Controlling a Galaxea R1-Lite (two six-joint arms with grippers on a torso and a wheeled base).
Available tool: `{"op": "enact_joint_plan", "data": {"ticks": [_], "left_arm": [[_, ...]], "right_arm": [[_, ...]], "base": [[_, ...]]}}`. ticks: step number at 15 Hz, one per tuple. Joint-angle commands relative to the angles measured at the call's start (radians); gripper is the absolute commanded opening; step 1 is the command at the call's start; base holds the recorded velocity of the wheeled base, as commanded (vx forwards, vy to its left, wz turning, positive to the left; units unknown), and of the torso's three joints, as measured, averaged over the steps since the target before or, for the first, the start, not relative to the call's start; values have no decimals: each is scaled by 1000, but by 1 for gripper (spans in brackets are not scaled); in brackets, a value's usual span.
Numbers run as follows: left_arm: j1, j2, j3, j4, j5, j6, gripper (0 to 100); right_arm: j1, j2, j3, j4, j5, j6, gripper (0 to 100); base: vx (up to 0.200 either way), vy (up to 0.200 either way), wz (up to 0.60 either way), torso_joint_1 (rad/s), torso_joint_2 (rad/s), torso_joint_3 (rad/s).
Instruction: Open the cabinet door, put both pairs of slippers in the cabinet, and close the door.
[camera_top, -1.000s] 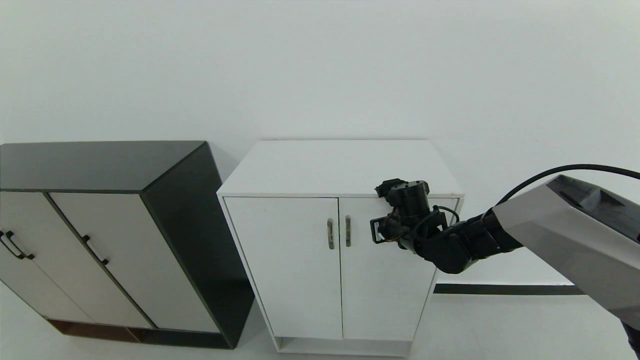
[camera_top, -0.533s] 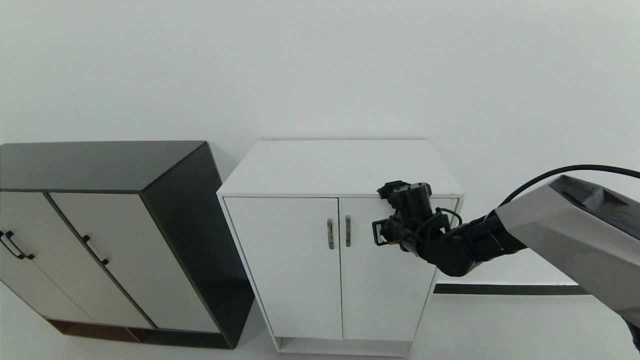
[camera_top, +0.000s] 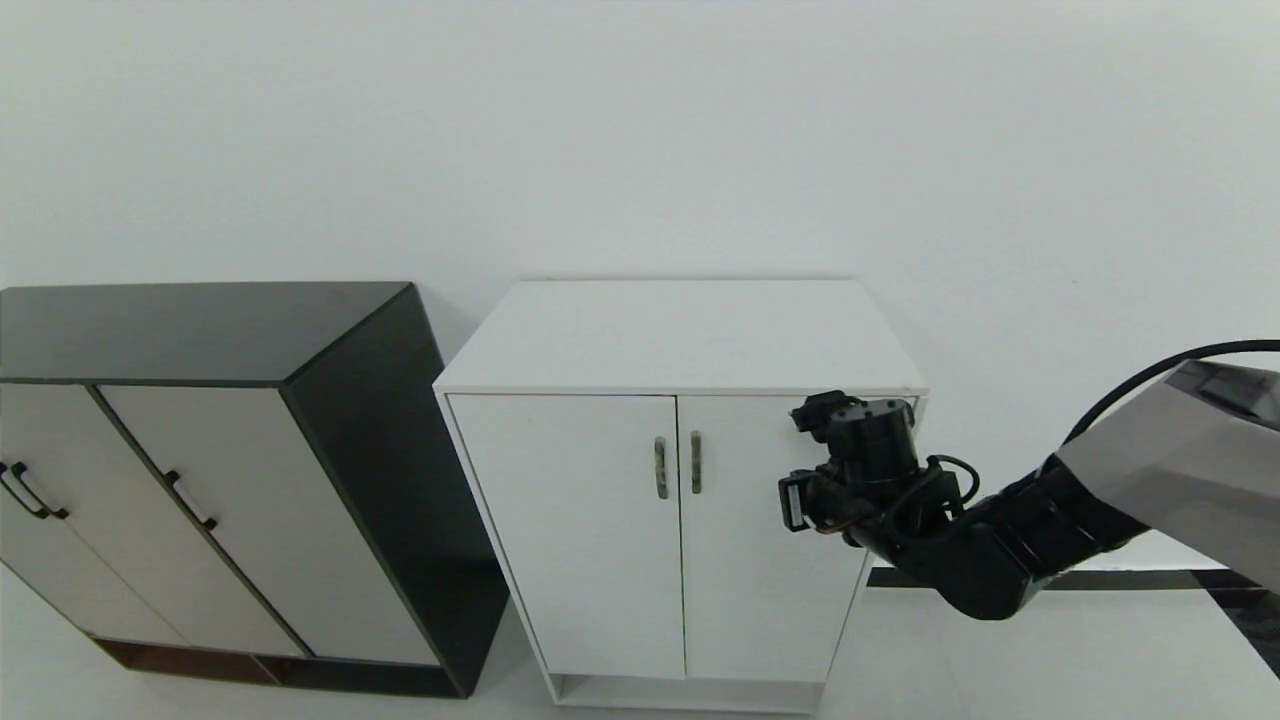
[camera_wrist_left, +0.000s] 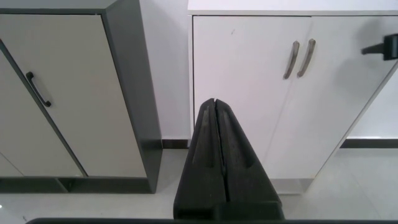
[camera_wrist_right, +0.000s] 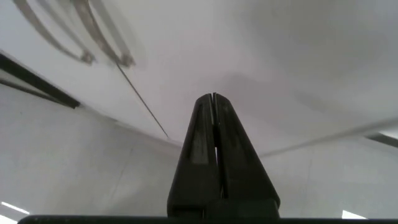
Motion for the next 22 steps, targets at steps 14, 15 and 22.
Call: {"op": "enact_joint_plan", "data": {"ticks": [14, 15, 22], "left_arm": [[0, 1, 0, 0, 1, -2, 0], [0, 1, 0, 0, 1, -2, 0], [0, 1, 0, 0, 1, -2, 0]], "right_arm": [[-94, -457, 771, -272, -27, -23, 0], [-100, -483, 814, -285, -30, -25, 0], [-193, -669, 1012, -268, -108, -54, 0]], "base": [[0, 0, 0, 0, 0, 0], [0, 0, 0, 0, 0, 0], [0, 0, 0, 0, 0, 0]]}}
